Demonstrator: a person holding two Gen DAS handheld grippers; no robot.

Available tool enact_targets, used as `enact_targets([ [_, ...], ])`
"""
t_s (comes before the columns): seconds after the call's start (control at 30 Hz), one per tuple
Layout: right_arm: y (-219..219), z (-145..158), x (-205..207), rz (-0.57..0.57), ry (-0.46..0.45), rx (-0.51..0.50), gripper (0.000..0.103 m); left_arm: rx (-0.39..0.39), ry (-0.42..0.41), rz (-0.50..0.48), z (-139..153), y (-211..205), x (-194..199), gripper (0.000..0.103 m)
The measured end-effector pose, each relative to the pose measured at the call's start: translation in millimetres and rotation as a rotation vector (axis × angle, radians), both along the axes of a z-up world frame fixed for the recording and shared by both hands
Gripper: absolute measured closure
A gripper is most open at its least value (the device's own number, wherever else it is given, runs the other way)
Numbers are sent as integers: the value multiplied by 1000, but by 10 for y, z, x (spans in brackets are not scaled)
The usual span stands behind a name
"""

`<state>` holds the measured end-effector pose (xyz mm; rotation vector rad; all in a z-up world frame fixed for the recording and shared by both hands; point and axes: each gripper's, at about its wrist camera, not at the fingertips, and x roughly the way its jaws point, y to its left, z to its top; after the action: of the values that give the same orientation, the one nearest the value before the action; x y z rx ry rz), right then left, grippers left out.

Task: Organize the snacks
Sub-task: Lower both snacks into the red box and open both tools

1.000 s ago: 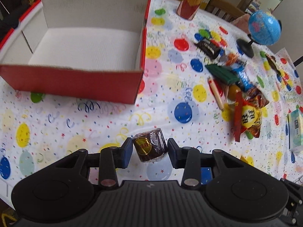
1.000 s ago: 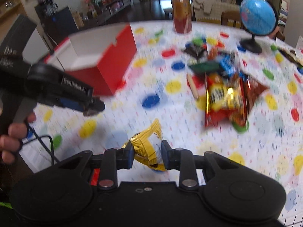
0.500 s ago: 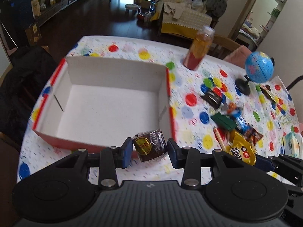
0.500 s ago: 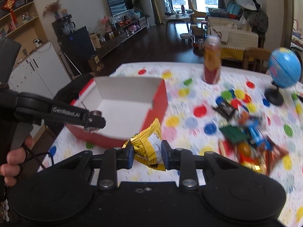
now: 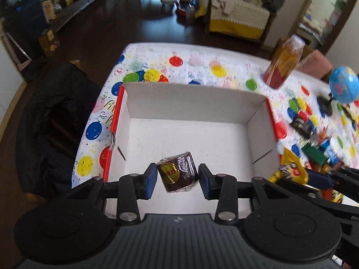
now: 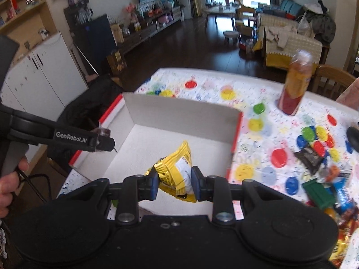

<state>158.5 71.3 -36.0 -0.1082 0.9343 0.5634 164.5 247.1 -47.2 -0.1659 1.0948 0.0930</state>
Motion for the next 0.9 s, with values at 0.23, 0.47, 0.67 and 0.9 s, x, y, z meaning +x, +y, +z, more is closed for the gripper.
enact_targets([
  [0.23, 361, -449, 187, -14, 92, -70, 76, 13, 114, -73, -480, 134, 262, 64],
  [0.47, 496, -785, 264, -33, 165, -129, 76, 24, 188, -124, -802, 130, 348, 64],
  [0.67, 545, -952, 270, -45, 202, -170, 74, 36, 217, -165, -942, 75, 358, 64],
  [0.9, 548, -968, 225, -52, 221, -173, 70, 27, 233, -174, -1012, 79, 333, 63],
])
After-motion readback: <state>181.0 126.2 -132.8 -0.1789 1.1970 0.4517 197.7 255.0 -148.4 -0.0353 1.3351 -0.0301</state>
